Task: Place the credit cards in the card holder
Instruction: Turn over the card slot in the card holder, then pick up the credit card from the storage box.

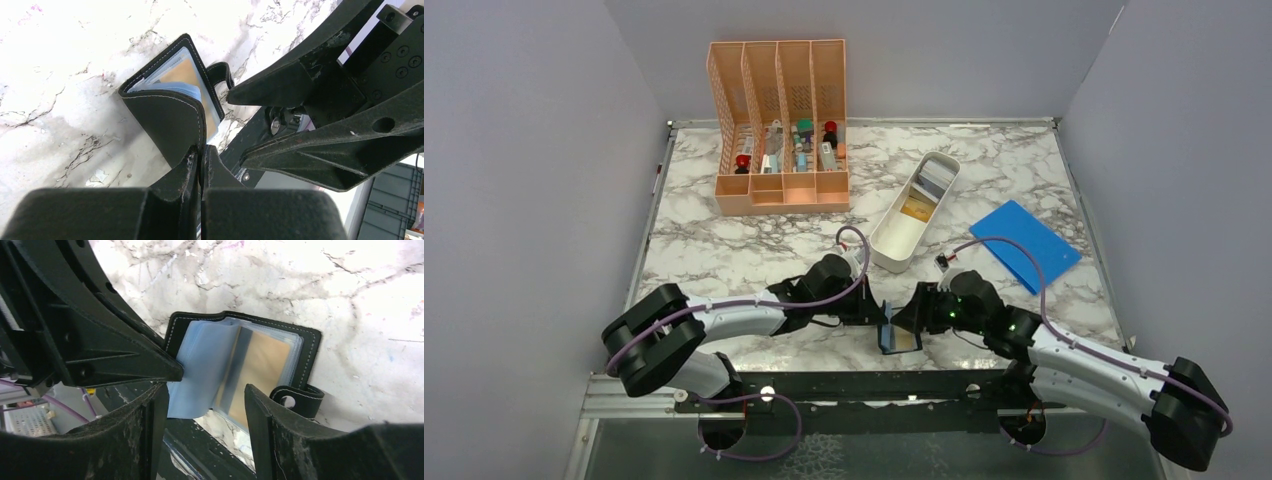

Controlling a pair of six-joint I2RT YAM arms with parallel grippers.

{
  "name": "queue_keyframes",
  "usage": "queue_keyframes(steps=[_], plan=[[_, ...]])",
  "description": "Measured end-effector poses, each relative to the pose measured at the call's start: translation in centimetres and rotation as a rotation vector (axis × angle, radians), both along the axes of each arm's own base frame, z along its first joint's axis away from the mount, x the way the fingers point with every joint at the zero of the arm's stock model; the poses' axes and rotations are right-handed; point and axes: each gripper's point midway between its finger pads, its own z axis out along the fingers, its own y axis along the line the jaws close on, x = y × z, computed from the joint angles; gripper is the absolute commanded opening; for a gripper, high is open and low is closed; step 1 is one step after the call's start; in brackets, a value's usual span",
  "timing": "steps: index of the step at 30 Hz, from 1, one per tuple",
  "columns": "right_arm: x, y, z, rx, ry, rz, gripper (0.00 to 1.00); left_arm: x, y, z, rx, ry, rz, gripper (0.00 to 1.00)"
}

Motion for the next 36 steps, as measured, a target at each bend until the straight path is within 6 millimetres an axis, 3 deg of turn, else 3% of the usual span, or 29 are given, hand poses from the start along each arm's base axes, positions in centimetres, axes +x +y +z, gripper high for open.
queue_keyframes(steps=[8, 14, 18, 26, 32, 36], plan=[[0.1, -0.5, -0.4, -0.058, 0.006, -0.001, 0.60, 0.0, 0.4, -0.4, 0.037, 0.010, 0.015, 0.02], [2.4, -0.3, 3.2, -0.094, -0.115, -0.021, 0.61, 0.2, 1.8, -0.8, 0.105, 0.013, 0.057, 0.08], [4.9, 0.0, 6.5, -0.136, -0.268, -0.021, 0.61, 0.3, 2.8, -1.2, 0.149, 0.011, 0.084, 0.16], [10.9, 1.3, 10.8, -0.346, -0.497, -0.013, 0.67, 0.2, 4.0, -2.1, 0.186, 0.014, 0.104, 0.30], [16.7, 2.3, 11.6, -0.560, -0.607, 0.012, 0.66, 0.2, 4.1, -2.2, 0.170, 0.015, 0.096, 0.32], [21.4, 0.4, 10.8, -0.697, -0.619, -0.005, 0.65, -0.1, 4.0, -2.0, 0.133, 0.008, 0.087, 0.32]])
